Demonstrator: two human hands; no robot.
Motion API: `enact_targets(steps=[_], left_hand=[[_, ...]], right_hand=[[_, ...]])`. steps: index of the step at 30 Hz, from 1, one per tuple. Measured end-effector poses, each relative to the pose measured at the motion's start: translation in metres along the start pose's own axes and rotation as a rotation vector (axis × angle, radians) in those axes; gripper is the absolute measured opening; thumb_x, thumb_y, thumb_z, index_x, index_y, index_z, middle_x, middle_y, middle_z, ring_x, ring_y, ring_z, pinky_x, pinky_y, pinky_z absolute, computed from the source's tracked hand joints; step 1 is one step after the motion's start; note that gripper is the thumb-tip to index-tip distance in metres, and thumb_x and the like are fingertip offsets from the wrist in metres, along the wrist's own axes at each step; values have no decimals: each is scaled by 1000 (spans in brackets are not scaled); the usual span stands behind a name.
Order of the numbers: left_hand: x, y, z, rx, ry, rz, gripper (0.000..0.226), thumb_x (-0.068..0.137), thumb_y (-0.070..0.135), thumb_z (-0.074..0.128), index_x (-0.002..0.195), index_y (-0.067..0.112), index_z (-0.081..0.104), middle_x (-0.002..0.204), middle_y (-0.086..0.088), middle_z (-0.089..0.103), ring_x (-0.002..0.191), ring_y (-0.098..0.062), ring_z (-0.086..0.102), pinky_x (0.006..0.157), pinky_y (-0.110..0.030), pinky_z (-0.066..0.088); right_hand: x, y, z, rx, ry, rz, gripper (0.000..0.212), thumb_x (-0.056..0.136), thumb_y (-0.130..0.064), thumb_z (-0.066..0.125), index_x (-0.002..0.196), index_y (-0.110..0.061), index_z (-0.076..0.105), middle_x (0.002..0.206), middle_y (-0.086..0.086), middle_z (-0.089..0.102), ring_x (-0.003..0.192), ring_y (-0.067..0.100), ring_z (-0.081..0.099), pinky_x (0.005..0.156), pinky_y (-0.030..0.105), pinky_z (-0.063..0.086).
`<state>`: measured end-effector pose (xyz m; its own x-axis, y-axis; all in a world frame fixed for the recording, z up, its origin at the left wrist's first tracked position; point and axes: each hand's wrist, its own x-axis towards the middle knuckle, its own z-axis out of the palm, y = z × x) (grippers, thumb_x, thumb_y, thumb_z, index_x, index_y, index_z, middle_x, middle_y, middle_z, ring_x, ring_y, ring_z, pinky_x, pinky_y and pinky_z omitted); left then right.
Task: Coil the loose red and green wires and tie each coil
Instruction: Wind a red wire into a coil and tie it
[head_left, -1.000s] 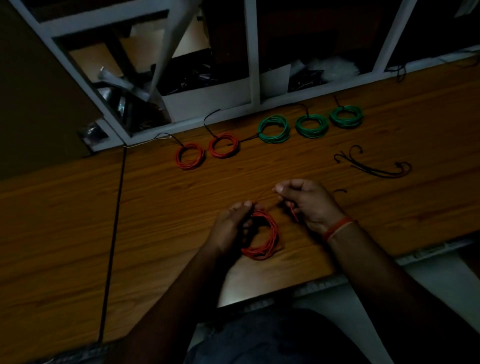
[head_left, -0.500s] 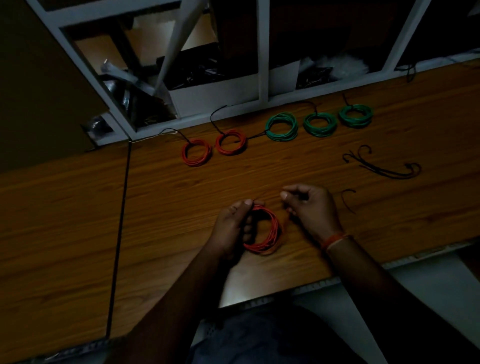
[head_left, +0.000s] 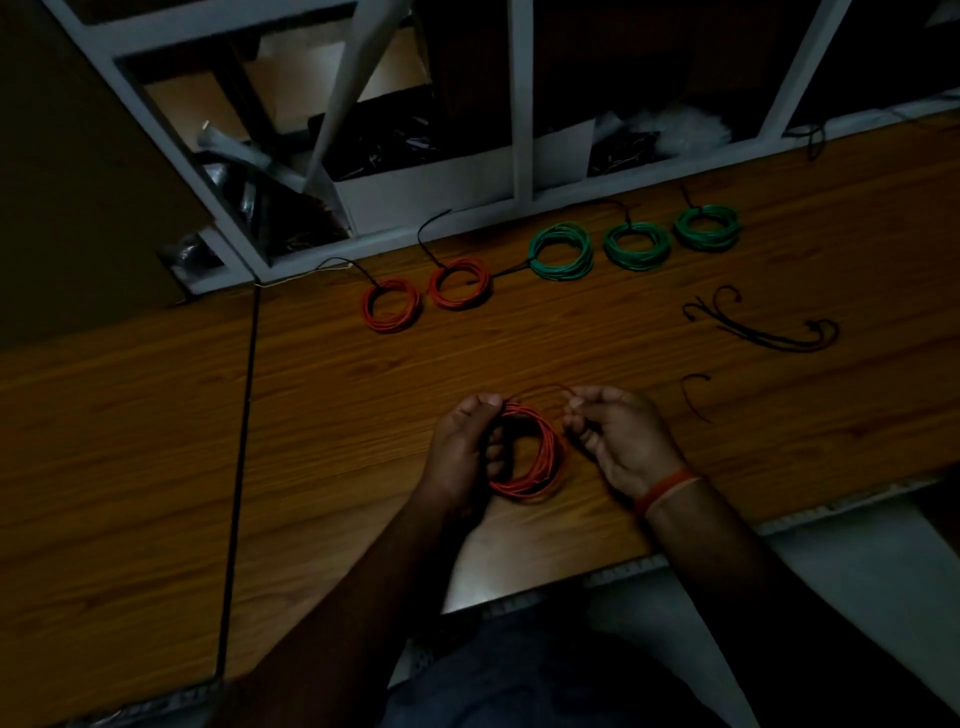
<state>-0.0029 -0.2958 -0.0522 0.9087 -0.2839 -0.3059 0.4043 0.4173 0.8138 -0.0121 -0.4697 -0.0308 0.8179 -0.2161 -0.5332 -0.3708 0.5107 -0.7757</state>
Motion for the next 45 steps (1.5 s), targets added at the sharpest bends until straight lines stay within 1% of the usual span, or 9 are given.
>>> enact_targets(steps=[8,12,22,25,28,33,36,39,45], left_hand=[[-1,-3,1,-204,132,78,33,105,18,49,79,25,68,57,6,31,42,-3,24,35,-16,19],[-3,-4,4,-158,205,118,20,105,20,51,90,21,62,60,3,36,45,-5,28,41,-21,16],[-5,-6,10,-152,154,97,12,106,20,49,97,16,57,59,4,35,42,-4,29,36,-17,23],[-5,-9,14,-255,103,72,16,105,19,49,92,17,58,59,4,34,42,-3,29,37,-16,19],[-4,-8,24,-302,65,55,15,101,19,51,88,17,58,57,5,33,40,-3,30,34,-15,21],[4,-19,41,37,223,134,12,105,26,53,99,18,56,64,1,47,51,-11,41,46,-22,34],[6,-31,50,189,280,201,19,100,38,60,95,20,65,84,-14,70,77,-37,67,69,-46,56],[8,-37,57,359,277,266,25,92,49,63,93,24,67,96,-21,72,91,-47,68,77,-63,56],[6,-48,77,445,243,298,16,102,28,61,98,13,64,75,-4,69,67,-21,65,62,-35,48]], right_hand=[[-20,22,8,-186,-17,-81,20,92,10,57,84,-5,68,75,8,66,63,14,59,58,23,52],[-27,33,9,-281,-53,-180,27,93,3,57,81,-12,77,75,8,69,70,21,59,66,34,48],[-32,37,-3,-467,-177,-345,43,102,-55,47,109,-23,75,104,10,76,102,25,71,94,59,54],[-30,36,-8,-568,-155,-415,60,93,-69,47,134,-29,64,130,-2,69,122,14,63,106,49,49],[-24,28,-15,-327,-237,-259,64,96,-57,55,151,-25,46,139,4,63,125,16,61,106,41,50],[-27,23,-23,-255,-218,-381,28,106,-17,49,127,-26,65,112,2,76,102,14,71,86,30,55],[-28,25,-28,-229,-167,-364,25,106,-23,52,120,-20,72,108,5,78,101,22,73,86,37,57],[-26,27,-37,-348,-74,-395,24,103,-24,59,121,-23,73,97,-1,79,91,16,74,80,37,60],[-22,17,-53,-563,164,-431,24,102,-17,58,118,-15,75,94,1,78,88,18,73,85,43,61]])
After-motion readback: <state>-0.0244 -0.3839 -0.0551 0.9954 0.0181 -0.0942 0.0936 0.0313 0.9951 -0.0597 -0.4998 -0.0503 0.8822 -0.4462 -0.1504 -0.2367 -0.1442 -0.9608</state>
